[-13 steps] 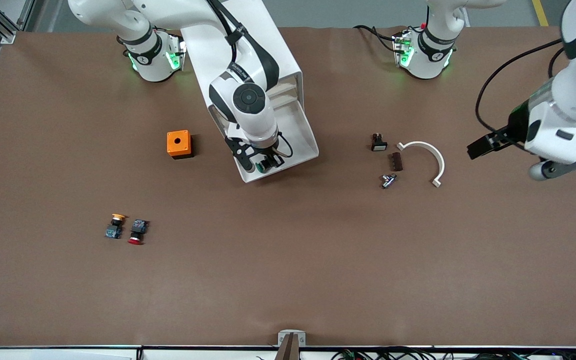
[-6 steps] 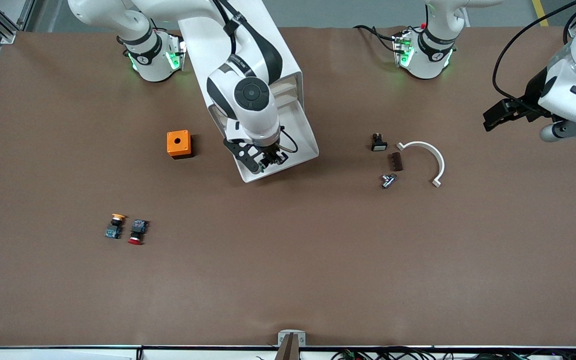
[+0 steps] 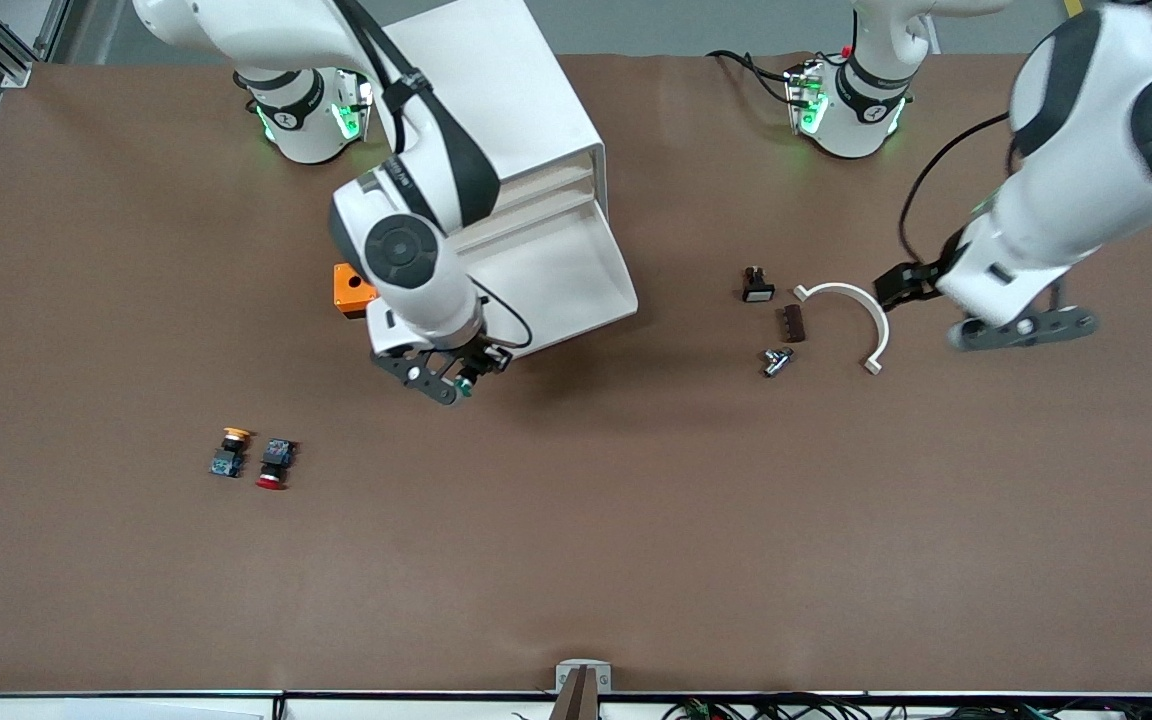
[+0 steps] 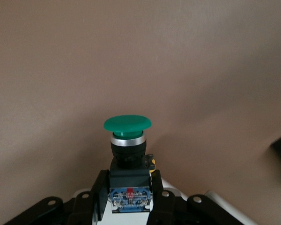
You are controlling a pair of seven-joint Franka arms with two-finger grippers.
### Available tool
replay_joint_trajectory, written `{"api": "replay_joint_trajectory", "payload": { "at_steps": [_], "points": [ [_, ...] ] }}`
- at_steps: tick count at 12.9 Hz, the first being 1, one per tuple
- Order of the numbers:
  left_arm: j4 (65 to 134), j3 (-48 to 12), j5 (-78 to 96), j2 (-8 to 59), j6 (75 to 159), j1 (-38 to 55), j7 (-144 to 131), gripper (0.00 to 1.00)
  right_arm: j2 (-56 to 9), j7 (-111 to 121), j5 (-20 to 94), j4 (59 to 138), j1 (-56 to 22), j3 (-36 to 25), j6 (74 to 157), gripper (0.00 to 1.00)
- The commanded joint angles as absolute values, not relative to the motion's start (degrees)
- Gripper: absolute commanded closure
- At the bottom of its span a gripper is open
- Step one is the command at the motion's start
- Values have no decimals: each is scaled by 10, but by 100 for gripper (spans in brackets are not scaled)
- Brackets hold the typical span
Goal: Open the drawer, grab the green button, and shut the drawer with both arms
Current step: 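Set the green button beside the red button with the right gripper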
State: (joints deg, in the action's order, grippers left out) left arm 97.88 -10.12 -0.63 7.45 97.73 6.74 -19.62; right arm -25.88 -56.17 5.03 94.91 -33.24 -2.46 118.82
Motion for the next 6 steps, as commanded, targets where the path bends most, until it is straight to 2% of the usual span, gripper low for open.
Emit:
{"api": "replay_joint_trajectory", "payload": {
  "at_steps": [1, 3, 6],
  "points": [
    [969, -118, -8, 137, 1007, 95, -214, 0, -257, -457, 44, 948, -276, -15, 1190, 100],
    [969, -120, -8, 175, 1031, 126, -235, 0, -262, -360, 51, 948, -217, -14, 1194, 100],
    [965, -120, -11, 243, 1091, 184, -339, 0, -280, -281, 51, 949, -173, -14, 1219, 99]
  ]
}}
